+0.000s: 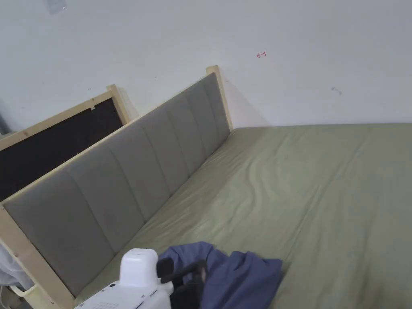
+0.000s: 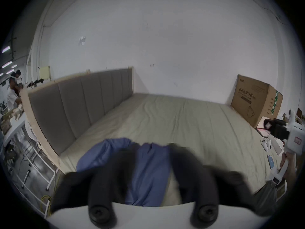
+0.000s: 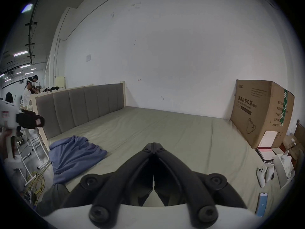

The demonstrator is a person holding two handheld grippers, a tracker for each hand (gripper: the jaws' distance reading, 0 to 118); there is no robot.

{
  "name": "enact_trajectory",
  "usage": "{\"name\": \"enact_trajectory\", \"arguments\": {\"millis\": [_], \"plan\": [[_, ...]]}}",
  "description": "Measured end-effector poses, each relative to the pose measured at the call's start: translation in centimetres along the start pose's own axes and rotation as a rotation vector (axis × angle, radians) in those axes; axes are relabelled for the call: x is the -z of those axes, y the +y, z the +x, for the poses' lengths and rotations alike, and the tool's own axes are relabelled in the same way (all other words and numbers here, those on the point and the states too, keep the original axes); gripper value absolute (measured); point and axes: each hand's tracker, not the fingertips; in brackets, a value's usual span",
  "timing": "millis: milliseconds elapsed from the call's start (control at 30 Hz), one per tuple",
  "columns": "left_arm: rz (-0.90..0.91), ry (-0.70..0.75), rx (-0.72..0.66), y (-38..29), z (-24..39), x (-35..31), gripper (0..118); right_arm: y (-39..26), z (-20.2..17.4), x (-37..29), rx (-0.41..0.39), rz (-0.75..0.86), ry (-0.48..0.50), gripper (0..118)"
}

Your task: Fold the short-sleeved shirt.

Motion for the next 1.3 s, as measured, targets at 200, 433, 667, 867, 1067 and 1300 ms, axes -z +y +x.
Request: {"name": "enact_trajectory", "arguments": {"millis": [200, 433, 667, 867, 1067, 1300], "plan": [[-0.289, -0.03, -0.059, -3.6, -4.1, 13.5, 97, -1.6, 1.6, -0.9, -0.018, -0.095, -0.059, 0], [-0.545, 0.052, -0.133, -7.9, -6.6, 22.4, 88, -3.7, 4.4, -2.1, 0.004, -0.187, -0.149, 0], [-0.515, 0.069, -0.024, -7.7, -3.8, 23.0, 6, -5.1, 5.3, -2.6, 0.052, -0.247, -0.171, 0], [-0.48, 0.037, -0.228, -4.9, -6.7, 21.8, 6, -4.7, 5.9, -3.0, 0.067, -0.242, -0.176, 0], [-0.221, 0.098, -0.24, 7.6, -9.6, 17.8, 6, -4.8, 6.0, -3.0, 0.109, -0.228, -0.207, 0], [-0.008, 0.051, 0.081, 21.4, -1.1, 15.7, 6, -4.8, 6.3, -2.8, 0.19, -0.217, -0.264, 0]]}}
